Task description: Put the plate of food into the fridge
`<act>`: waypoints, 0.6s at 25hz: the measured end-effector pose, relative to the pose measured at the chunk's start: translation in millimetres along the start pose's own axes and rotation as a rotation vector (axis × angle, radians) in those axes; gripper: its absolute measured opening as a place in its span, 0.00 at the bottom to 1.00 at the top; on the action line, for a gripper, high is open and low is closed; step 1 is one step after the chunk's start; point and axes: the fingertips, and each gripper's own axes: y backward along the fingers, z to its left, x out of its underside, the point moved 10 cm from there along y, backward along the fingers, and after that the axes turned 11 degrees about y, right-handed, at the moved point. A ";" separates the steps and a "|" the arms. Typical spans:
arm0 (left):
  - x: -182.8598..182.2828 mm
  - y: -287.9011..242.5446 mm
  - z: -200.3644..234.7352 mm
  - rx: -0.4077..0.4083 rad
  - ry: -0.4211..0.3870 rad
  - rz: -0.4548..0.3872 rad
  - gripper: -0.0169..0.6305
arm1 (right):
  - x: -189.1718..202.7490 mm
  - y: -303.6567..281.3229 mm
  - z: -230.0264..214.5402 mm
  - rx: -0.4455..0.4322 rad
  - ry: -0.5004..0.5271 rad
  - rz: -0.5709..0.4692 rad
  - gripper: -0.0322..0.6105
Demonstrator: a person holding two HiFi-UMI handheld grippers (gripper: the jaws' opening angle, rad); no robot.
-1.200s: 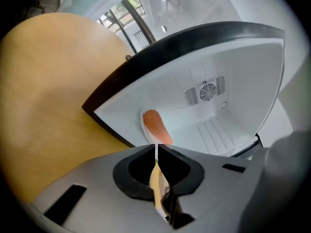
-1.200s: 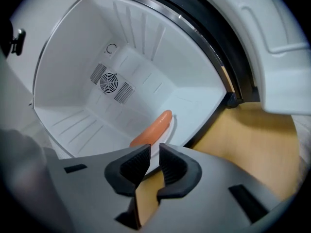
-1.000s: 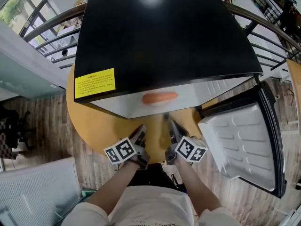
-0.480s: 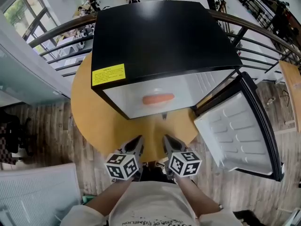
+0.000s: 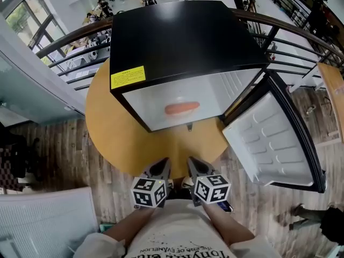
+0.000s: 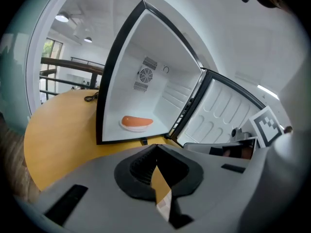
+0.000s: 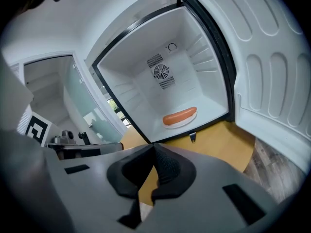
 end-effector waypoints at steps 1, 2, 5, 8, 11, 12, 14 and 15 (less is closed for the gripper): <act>-0.1 0.3 -1.8 0.003 -0.007 -0.002 0.06 | 0.1 1.1 0.6 0.000 0.004 -0.001 0.09; 0.6 1.1 -3.0 0.005 -0.006 -0.003 0.06 | -0.1 2.2 1.1 0.000 0.007 -0.002 0.09; 5.8 4.1 -3.3 0.011 0.017 0.002 0.06 | -1.2 5.1 4.0 -0.002 0.019 0.002 0.09; 7.7 3.5 -2.6 0.012 0.018 0.008 0.06 | -2.3 6.8 5.5 -0.005 0.035 0.003 0.09; 5.2 2.8 -4.2 0.013 0.010 -0.005 0.06 | -0.5 7.7 5.8 -0.005 0.045 0.009 0.09; 4.5 3.2 -4.8 0.013 0.008 -0.010 0.06 | 0.3 8.0 6.3 -0.006 0.047 0.013 0.09; 5.0 4.9 -5.0 0.013 0.004 -0.015 0.06 | 2.1 8.6 7.9 -0.009 0.050 0.018 0.09; 5.8 5.9 -4.6 0.012 0.004 -0.017 0.06 | 2.8 8.8 8.7 -0.011 0.052 0.018 0.09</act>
